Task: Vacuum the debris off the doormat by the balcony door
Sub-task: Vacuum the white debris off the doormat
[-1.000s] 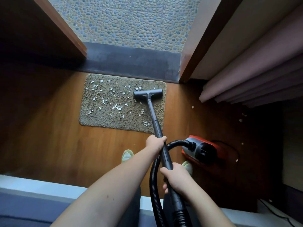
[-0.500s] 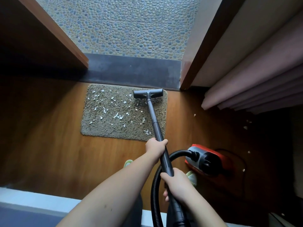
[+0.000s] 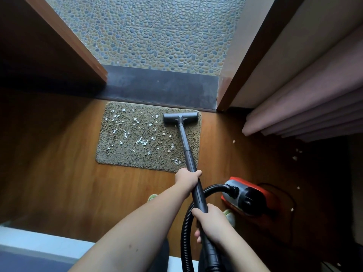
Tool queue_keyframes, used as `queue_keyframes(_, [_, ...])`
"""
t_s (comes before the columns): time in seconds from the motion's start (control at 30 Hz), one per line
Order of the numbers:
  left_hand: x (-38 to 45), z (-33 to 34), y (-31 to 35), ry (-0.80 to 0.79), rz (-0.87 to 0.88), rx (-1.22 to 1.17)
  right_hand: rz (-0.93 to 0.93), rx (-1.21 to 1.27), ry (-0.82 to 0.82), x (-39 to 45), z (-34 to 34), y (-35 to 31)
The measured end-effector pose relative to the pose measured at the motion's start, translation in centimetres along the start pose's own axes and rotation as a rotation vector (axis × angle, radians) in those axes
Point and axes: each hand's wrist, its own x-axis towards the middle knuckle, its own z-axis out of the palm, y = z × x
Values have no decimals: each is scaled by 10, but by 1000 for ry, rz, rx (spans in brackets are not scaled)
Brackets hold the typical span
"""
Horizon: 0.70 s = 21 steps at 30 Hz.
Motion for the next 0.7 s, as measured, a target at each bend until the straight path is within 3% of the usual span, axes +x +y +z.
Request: queue_keyframes(0.7, [-16, -8, -31, -50, -30, -24, 26, -58, 0, -24, 12, 11])
